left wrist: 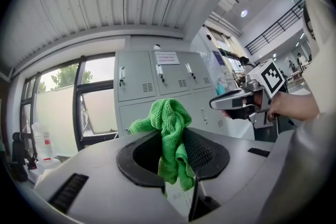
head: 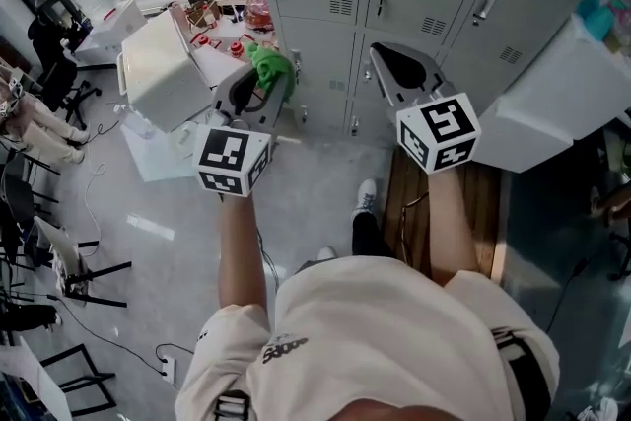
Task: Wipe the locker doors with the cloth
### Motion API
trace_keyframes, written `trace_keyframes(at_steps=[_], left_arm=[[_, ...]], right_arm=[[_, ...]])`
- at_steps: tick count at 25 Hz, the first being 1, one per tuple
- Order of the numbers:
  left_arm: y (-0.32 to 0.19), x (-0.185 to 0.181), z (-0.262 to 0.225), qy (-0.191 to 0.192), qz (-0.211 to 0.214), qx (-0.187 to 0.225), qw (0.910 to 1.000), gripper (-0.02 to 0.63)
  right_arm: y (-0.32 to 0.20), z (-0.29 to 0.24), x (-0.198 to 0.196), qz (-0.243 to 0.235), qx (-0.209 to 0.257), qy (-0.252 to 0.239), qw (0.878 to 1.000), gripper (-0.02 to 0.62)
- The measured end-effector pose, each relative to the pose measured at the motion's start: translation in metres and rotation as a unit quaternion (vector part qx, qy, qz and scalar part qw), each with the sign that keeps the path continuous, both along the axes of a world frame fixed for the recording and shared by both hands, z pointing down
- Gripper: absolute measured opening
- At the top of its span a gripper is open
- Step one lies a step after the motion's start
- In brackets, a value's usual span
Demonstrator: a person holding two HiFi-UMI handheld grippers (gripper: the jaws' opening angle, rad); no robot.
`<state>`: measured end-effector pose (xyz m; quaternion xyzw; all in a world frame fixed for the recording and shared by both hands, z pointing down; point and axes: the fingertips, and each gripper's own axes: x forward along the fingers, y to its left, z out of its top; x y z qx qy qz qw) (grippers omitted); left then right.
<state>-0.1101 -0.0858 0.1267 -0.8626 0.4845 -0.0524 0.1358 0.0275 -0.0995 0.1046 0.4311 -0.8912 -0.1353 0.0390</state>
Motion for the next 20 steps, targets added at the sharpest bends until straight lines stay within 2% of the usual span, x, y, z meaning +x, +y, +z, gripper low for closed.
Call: trace_keyframes(at_steps=[3,8,20], left_arm=[[0.017,0.005,-0.002,-0.007,-0.005,0.007,0.9999,0.112],[0.033,0.01,-0.001,-0.014,-0.005,0.009,0.9999,0.112],[0.035,0.008,0.02,-0.009,-0.015,-0.01,0.9998,0.112]], right_arm=[[0.018,0.0,-0.001,-0.012,0.004,0.006,1.0,0.006],[0.029,0.008,0.01,0.0,0.001,0.015,1.0,0.006],[0.031,0.032,0.016,0.009,-0.021,0.02,1.0,0.006]])
